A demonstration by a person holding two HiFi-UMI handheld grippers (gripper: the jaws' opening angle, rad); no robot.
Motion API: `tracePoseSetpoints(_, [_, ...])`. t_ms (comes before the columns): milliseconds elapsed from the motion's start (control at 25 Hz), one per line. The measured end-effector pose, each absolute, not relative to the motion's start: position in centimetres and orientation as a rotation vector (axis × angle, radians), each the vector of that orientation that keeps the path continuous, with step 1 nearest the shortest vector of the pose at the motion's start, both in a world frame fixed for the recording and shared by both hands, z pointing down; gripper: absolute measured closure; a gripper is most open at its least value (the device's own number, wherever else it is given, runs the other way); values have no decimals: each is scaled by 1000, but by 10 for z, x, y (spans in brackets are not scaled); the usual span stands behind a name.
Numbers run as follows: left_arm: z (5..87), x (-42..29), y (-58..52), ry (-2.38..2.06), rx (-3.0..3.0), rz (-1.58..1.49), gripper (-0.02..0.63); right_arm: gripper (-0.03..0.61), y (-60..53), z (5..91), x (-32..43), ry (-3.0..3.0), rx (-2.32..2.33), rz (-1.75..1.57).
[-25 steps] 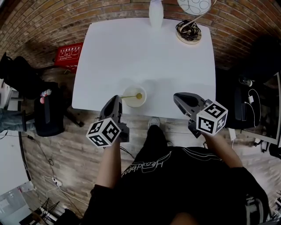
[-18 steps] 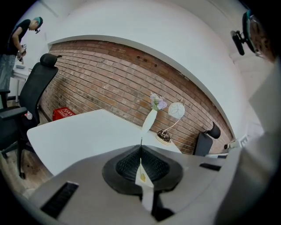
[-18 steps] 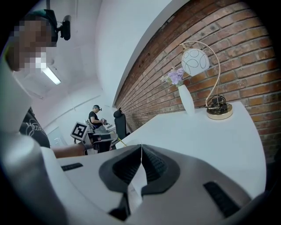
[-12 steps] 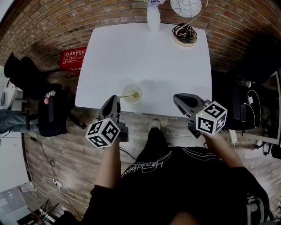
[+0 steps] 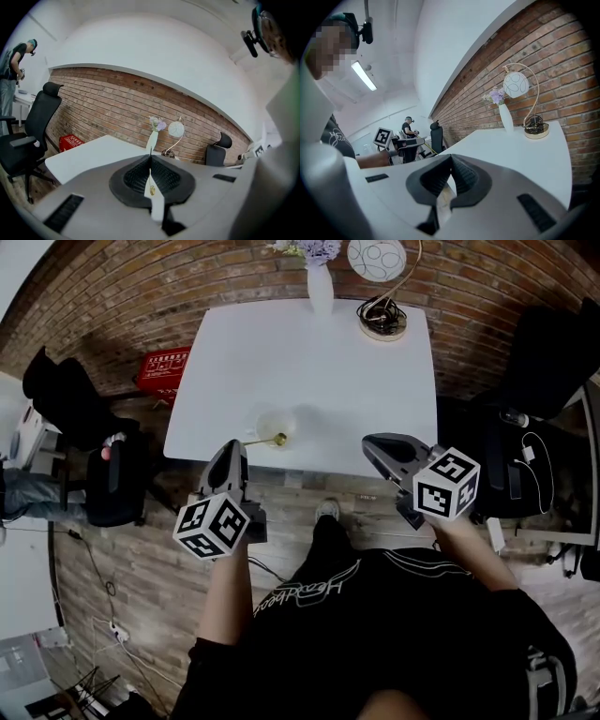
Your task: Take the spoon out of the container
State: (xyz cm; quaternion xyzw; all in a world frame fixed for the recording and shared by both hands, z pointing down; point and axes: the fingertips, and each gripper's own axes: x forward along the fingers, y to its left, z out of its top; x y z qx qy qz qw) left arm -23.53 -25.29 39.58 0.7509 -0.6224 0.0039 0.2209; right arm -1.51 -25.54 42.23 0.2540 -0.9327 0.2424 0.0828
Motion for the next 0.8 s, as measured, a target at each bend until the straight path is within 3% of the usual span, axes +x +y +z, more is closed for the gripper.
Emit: tracePoseSetpoints(800, [370, -133, -150, -1551, 2200, 41, 606, 581, -168, 369, 21, -2896, 665, 534])
